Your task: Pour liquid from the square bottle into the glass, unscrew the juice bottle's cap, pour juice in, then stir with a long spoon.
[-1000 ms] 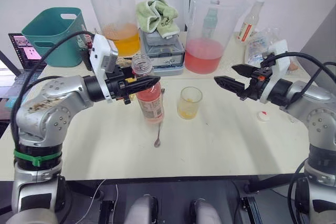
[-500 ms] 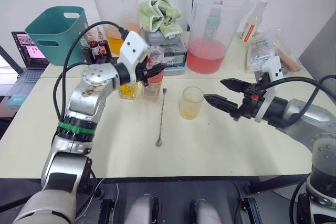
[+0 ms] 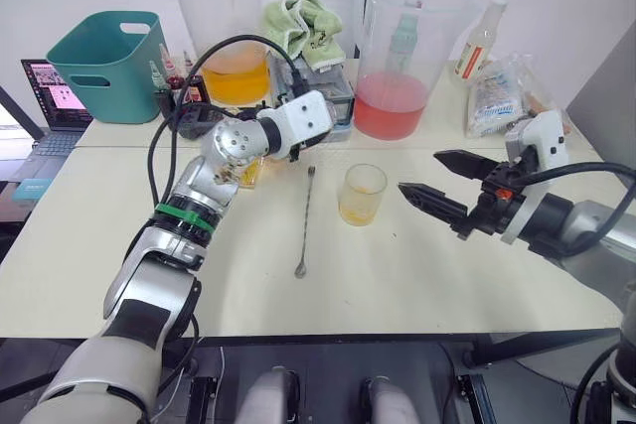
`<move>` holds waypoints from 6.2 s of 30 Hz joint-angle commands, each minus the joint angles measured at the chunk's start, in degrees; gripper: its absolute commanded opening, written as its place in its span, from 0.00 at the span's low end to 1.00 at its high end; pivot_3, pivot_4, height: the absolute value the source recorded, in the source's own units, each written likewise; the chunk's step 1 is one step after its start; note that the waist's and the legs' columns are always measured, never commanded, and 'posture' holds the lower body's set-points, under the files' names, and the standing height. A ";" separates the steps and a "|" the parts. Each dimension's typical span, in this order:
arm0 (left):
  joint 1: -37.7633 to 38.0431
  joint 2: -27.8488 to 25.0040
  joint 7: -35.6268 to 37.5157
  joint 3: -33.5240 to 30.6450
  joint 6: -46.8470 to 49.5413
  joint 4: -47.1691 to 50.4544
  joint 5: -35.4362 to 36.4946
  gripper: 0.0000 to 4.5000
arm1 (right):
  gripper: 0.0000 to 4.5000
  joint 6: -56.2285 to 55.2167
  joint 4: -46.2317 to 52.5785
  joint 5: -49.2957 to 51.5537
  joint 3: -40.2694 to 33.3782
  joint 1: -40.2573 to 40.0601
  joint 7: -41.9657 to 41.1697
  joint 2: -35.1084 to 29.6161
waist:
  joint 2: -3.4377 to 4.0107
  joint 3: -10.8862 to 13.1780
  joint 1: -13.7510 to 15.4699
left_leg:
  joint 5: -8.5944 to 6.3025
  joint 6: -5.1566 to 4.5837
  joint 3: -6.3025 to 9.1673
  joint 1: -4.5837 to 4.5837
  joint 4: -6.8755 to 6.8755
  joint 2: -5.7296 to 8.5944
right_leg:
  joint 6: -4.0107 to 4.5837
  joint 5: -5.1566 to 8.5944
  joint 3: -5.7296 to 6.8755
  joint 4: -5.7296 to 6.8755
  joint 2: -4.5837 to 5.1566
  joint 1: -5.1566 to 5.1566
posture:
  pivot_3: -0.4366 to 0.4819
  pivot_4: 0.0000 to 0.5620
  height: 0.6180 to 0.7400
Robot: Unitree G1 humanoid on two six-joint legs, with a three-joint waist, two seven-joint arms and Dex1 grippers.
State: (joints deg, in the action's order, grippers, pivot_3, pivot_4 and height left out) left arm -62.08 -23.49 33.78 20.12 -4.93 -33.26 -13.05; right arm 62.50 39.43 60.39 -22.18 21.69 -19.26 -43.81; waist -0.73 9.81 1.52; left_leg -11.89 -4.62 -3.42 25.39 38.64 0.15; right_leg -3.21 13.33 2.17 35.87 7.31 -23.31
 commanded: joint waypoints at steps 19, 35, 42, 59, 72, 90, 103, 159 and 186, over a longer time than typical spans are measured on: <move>1.21 2.64 -14.51 3.58 -12.71 2.51 -17.26 0.36 | 0.99 -3.36 2.66 7.00 -3.23 -5.91 6.00 -4.92 | -0.01 0.01 0.54 | -0.01 -0.02 0.02 0.13 0.11 0.00 | -0.03 -0.02 0.03 0.02 0.05 -0.08 | 0.48 0.27 0.97; 2.12 5.51 -14.86 5.84 -10.07 3.63 -22.79 0.36 | 0.99 -4.57 3.04 8.44 -1.81 -5.63 9.82 -4.72 | -0.01 0.01 0.71 | -0.01 -0.02 0.01 0.13 0.14 0.01 | -0.04 -0.03 0.03 0.05 0.05 -0.07 | 0.48 0.27 0.97; 1.17 5.82 -16.45 7.21 -10.44 2.71 -25.49 0.36 | 0.99 -5.27 3.51 9.49 -1.47 -5.98 11.56 -4.82 | -0.01 0.01 0.73 | -0.01 -0.02 0.01 0.13 0.15 0.01 | -0.04 -0.03 0.03 0.06 0.05 -0.07 | 0.48 0.27 0.97; -3.29 6.03 -19.54 9.39 -11.73 -2.35 -29.46 0.36 | 0.99 -6.65 3.44 10.27 -0.47 -5.92 13.87 -4.80 | -0.01 0.01 0.71 | -0.01 -0.03 0.01 0.14 0.17 0.01 | -0.05 -0.03 0.03 0.08 0.05 -0.08 | 0.48 0.27 0.97; -3.59 5.87 -20.28 9.14 -11.77 -1.80 -30.62 0.36 | 0.99 -7.65 2.86 9.83 0.53 -5.51 13.85 -4.64 | -0.02 0.01 0.73 | -0.01 -0.03 0.01 0.14 0.17 0.02 | -0.05 -0.03 0.03 0.09 0.05 -0.07 | 0.48 0.27 0.97; -2.64 8.47 -12.08 3.55 -8.71 -1.38 -19.36 0.36 | 0.99 -8.79 2.26 9.13 1.96 -5.58 13.08 -4.75 | -0.01 0.01 0.67 | -0.01 -0.03 0.01 0.15 0.21 0.02 | -0.05 -0.03 0.03 0.11 0.05 -0.08 | 0.48 0.27 0.97; -1.77 9.79 -4.22 -9.29 3.34 7.90 -0.50 0.36 | 0.99 -8.78 -1.13 8.21 3.86 -2.01 6.79 -5.41 | -0.01 0.01 0.62 | -0.01 -0.03 0.02 0.14 0.24 0.02 | -0.05 -0.03 0.03 0.15 0.04 -0.08 | 0.48 0.27 0.97; 3.25 -17.78 -6.99 -33.02 34.25 -1.74 23.93 0.36 | 0.99 -11.88 -18.82 -8.84 10.34 9.69 -33.94 -8.59 | -0.28 -0.01 0.50 | 0.09 0.17 0.02 -0.06 0.14 0.03 | 0.02 -0.09 0.10 0.21 0.05 0.00 | 0.48 0.27 0.97; 3.45 -17.79 -9.01 -38.95 35.18 11.00 28.83 0.99 | 1.00 -13.04 -19.23 -11.17 12.80 11.95 -32.29 -6.35 | -0.28 -0.02 0.59 | 0.09 0.16 0.05 -0.06 0.17 0.01 | 0.01 -0.09 0.10 0.23 0.07 0.00 | 0.48 0.27 0.97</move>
State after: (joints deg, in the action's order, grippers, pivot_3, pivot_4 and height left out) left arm -56.54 -40.19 25.12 -17.40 30.53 -25.98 14.44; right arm 50.64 19.67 49.43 -8.85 32.47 -51.13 -50.19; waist -1.01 9.79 2.11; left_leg -11.80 -4.45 -3.37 25.33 38.81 0.16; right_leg -3.19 13.23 2.27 36.10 7.38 -23.31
